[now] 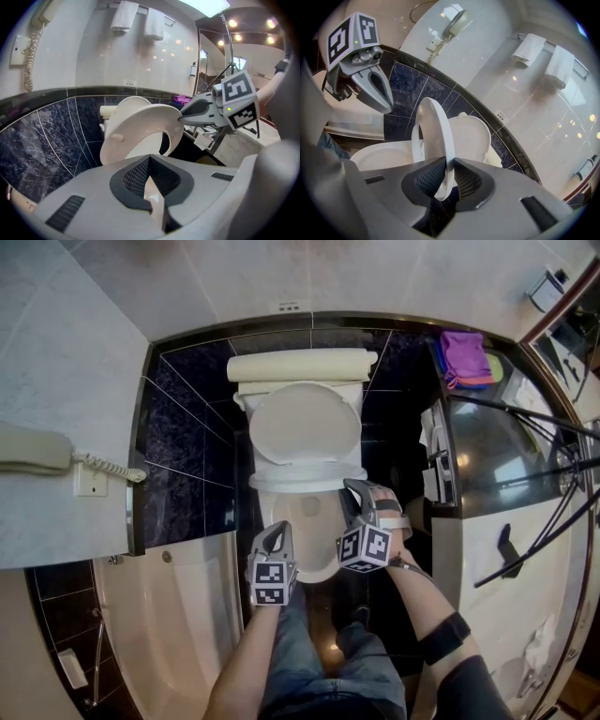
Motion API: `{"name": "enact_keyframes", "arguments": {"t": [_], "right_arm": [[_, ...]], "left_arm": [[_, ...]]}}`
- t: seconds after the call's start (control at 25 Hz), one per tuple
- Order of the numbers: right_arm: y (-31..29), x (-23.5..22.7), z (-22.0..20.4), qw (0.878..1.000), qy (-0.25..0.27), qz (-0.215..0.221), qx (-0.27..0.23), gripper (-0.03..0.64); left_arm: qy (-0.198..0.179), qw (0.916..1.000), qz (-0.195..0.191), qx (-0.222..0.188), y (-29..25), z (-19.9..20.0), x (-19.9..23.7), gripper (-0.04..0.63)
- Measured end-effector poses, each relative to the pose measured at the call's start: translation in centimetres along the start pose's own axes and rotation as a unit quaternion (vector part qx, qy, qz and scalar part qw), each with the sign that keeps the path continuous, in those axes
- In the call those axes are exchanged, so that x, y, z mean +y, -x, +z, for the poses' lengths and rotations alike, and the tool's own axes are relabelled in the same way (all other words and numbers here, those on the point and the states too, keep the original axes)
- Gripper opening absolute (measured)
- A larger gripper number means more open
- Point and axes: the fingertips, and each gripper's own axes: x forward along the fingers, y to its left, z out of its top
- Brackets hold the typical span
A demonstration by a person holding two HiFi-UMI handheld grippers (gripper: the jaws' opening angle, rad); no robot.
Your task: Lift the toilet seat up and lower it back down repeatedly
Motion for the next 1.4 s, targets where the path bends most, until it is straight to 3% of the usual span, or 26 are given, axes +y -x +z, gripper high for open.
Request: {"name": "enact_keyframes", "arguments": {"t": [0.32,0.76,0.88,1.0,1.12,1.28,1.4], "right_arm": [[4.4,9.6,-2.8,0.997,0.063,0.042,0.011,0.081],[6.5,15.0,-5.2,0.993,0.075,0.093,0.021,0.081],[7.9,16.5,-6.2,0.993,0.07,0.095,0.016,0.023],[9.3,17.5,-8.5,0.995,0.028,0.091,0.025,0.017],[9.5,17.8,-11.4,0.995,-0.06,0.072,0.042,0.017],[7.9,18.1,-15.3,0.98,-0.182,0.049,0.059,0.017],[6.3,19.2,-17.2,0.977,-0.202,0.043,0.059,0.017]], "left_arm": [[0.024,0.9996,0.01,0.01,0.8,-3.6,-1.7,0.0],[0.032,0.9986,0.012,0.041,1.8,-9.3,-3.1,0.0],[0.033,0.9981,0.007,0.051,2.0,-11.0,-3.7,0.0],[0.036,0.997,-0.001,0.068,2.2,-13.8,-4.6,0.0],[0.037,0.9958,-0.008,0.084,2.2,-17.9,-5.4,0.0],[0.024,0.9944,-0.024,0.1,1.3,-24.0,-6.3,0.0],[0.004,0.9933,-0.042,0.108,0.2,-28.0,-6.9,0.0]]}}
